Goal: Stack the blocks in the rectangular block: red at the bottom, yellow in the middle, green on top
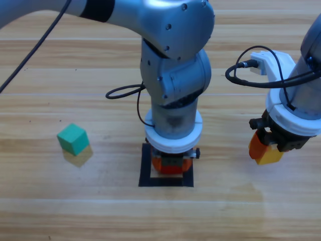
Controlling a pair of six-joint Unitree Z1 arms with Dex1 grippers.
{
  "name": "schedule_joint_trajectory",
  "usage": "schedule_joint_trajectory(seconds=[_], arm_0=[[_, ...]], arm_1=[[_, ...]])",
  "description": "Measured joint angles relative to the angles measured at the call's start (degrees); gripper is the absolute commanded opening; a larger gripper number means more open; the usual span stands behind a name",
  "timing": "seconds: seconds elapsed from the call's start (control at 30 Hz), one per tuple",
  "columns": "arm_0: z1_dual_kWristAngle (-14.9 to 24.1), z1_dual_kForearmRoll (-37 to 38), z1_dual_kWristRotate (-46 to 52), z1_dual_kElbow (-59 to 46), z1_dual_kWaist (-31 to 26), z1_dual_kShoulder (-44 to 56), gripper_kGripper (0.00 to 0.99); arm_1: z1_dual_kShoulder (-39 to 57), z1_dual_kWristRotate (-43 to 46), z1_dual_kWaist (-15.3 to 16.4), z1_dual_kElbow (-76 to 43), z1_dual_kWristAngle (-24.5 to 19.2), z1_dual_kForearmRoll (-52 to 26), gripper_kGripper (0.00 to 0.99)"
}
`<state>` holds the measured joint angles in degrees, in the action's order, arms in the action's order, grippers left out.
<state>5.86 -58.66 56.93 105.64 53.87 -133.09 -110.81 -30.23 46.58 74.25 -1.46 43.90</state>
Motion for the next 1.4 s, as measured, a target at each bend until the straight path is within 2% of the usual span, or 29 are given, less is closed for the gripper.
schedule_joint_trajectory(seconds=[0.2,0.3,0.47,0.57,0.6,0.97,1.07,1.1,1.2,1.3,1.4], arm_0=[[0.0,0.0,0.01,-0.01,0.19,-0.01,0.141],[0.0,0.09,0.35,-0.63,0.22,-0.01,0.258],[0.15,1.31,0.95,-2.09,0.27,0.43,0.604],[0.35,1.36,1.09,-2.35,0.3,0.62,0.946],[0.39,1.36,1.09,-2.36,0.3,0.63,0.983],[1.08,1.53,1.09,-2.99,0.31,1.15,0.99],[2.33,0.73,1.0,-0.97,0.37,1.21,0.99],[2.65,-0.17,0.76,0.3,0.37,1.27,0.985],[6.52,-10.95,-1.24,14.83,0.35,2.03,0.969],[9.62,-13.25,-5.1,21.29,0.16,8.59,0.969],[11.26,-13.26,-10.35,18.62,-1.27,18.67,0.959]], arm_1=[[0.0,0.0,0.0,0.0,0.0,0.0,0.23],[0.0,0.0,0.0,0.0,0.0,0.0,0.23],[0.0,0.0,0.0,-0.01,0.0,0.0,0.23],[0.0,0.0,0.0,-0.02,0.0,0.0,0.23],[0.0,0.0,0.0,-0.02,0.0,0.0,0.23],[0.0,0.0,0.0,-0.02,-0.01,0.0,0.23],[0.0,-0.14,0.0,-0.02,-0.17,0.0,0.232],[0.0,-0.24,0.0,-0.02,-0.22,0.0,0.232],[0.0,-0.95,0.0,-0.02,-1.28,0.0,0.23],[0.01,-2.23,0.0,0.02,-2.41,0.06,0.23],[0.01,-4.44,0.21,0.68,-3.27,1.64,0.23]])
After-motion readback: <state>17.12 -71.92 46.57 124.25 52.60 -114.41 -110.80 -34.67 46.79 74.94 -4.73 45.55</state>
